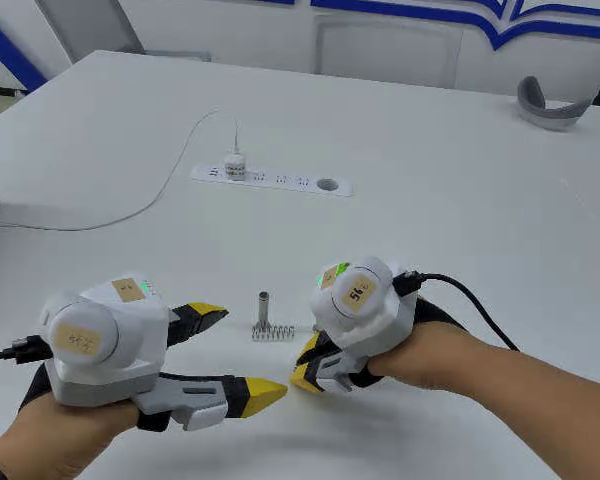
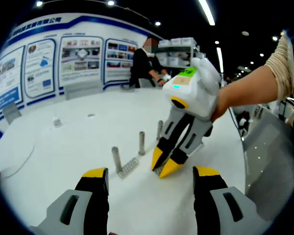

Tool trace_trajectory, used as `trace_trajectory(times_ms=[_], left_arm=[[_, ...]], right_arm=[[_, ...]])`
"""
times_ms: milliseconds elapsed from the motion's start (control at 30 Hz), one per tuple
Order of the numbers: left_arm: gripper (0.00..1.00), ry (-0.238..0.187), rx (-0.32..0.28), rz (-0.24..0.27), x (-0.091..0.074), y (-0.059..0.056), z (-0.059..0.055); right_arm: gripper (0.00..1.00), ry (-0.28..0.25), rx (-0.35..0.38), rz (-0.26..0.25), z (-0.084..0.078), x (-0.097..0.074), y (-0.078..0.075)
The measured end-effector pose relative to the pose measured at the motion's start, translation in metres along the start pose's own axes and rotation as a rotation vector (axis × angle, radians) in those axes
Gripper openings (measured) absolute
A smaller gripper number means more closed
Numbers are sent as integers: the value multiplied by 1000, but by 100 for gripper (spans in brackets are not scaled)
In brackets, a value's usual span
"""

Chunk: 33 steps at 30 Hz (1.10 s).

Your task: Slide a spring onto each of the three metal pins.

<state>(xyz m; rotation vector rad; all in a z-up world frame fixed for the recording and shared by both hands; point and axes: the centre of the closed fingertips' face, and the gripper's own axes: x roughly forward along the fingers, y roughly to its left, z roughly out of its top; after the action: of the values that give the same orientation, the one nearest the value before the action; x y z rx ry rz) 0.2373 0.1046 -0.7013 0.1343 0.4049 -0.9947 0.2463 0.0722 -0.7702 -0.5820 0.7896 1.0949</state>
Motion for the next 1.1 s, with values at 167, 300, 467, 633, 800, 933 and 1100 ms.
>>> trace_trajectory(times_ms=[167, 300, 467, 633, 800, 933, 1100], left_arm=[[71, 2, 1, 1, -1, 1, -1], [71, 2, 1, 2, -1, 0, -1], [71, 0, 3, -3, 1, -2, 1], [71, 2, 9, -11, 3, -5, 2], [70, 2, 13, -19, 4, -7, 3], [69, 2, 16, -24, 5, -8, 3], [69, 1, 16, -28, 6, -9, 4]], right_arm=[[12, -1, 11, 2, 0, 0, 0], [12, -4, 9, 3, 0, -1, 3], [12, -24, 10, -8, 2, -6, 2], [12, -61, 21, -33, 8, -18, -3], [12, -101, 42, -53, 13, -28, -5], [12, -132, 48, -68, 18, -36, -5], [12, -174, 49, -85, 28, -45, -5]])
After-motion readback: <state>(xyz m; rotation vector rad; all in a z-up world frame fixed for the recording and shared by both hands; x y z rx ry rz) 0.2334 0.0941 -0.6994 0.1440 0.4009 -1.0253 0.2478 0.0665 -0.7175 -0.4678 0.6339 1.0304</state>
